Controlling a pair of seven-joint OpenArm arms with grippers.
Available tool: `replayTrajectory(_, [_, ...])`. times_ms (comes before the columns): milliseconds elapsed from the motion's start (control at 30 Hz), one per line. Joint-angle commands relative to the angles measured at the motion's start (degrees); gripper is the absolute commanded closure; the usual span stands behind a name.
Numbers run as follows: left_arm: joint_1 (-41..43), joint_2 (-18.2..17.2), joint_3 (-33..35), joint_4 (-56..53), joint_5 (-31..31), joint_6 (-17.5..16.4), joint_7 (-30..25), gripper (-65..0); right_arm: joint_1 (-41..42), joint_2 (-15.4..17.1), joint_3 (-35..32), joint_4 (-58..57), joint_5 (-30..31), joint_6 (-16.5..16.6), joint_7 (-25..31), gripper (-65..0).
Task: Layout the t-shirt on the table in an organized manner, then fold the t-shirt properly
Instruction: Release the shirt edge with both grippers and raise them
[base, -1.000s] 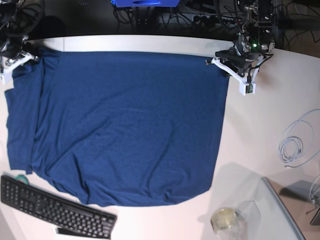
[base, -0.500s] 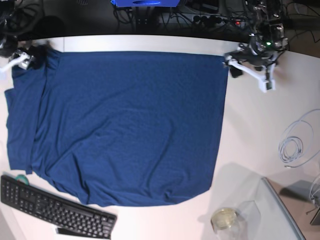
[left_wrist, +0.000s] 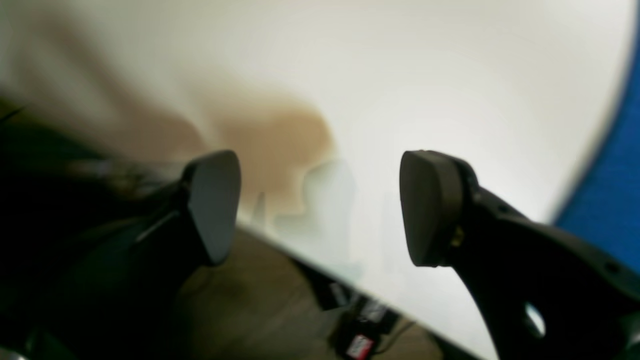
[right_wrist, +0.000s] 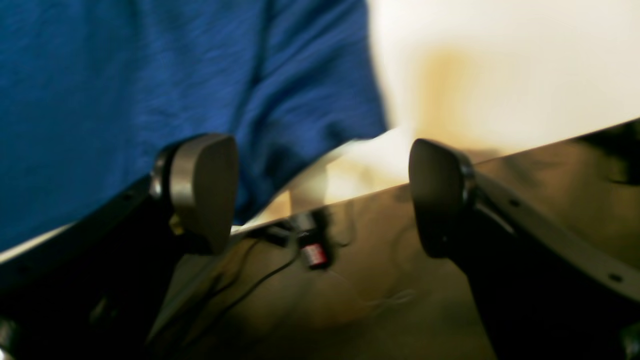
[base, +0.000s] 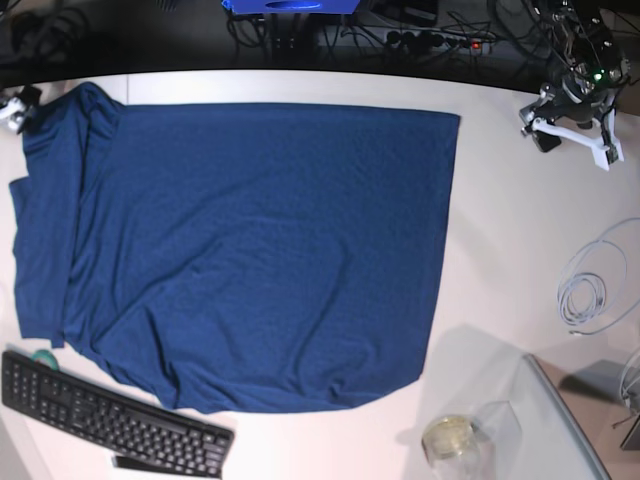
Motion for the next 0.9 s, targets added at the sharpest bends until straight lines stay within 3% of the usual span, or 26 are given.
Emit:
replayTrajectory(0, [-0.09,-0.41,-0.21,0.57,-0.60,-0.42,-0.65,-47.4,3.25,2.74,-1.24,0.02,-0.77,0.13,4.40,-50.0])
replayTrajectory(100, [0.00,-0.41,-2.23,0.57,-0.60,-0.42,-0.65,-47.2,11.33,5.55,-6.52,-7.54,-9.47,0.31,13.28,-50.0])
replayTrajectory(267, [0.61,-0.41,-5.04,0.48,-0.69,-0.51,-0.65,-44.4,29.80,9.95,-12.50,-32.16,-21.16,0.40,25.68,-49.8])
replayTrajectory(333, [0.61,-0.41,-6.80,0.13,-0.69,-0.51,-0.65,-36.5,35.77,11.71,-12.58,-42.88,-23.71,0.40,28.49,-49.5])
replayTrajectory(400, [0.61,0.11,-9.52,-1.19,-0.69,-0.51,-0.65,-24.5,39.91,12.67,-12.50,-51.06,-25.91,0.31,32.45,-49.5])
replayTrajectory(500, [0.52,0.29,-13.39,-3.21,-0.69,-0.60,-0.65,-7.7,40.43,12.67,-12.58,-52.99,-26.52,0.05,36.49,-49.4])
replayTrajectory(567, [0.52,0.29,-15.06,-4.71,-0.69,-0.60,-0.65,0.0,40.43,12.67,-12.67,-52.99,-26.52,0.05,36.67,-49.4])
replayTrajectory(733, [0.26,-0.15,-15.85,-8.14,-0.69,-0.60,-0.65,0.0,40.43,12.41,-12.76,-52.99,-26.52,0.05,36.76,-48.6])
replayTrajectory(867, [0.08,0.03,-15.85,-8.31,-0.69,-0.60,-0.65,0.0,40.52,12.32,-12.76,-52.99,-26.52,0.05,36.84,-34.7])
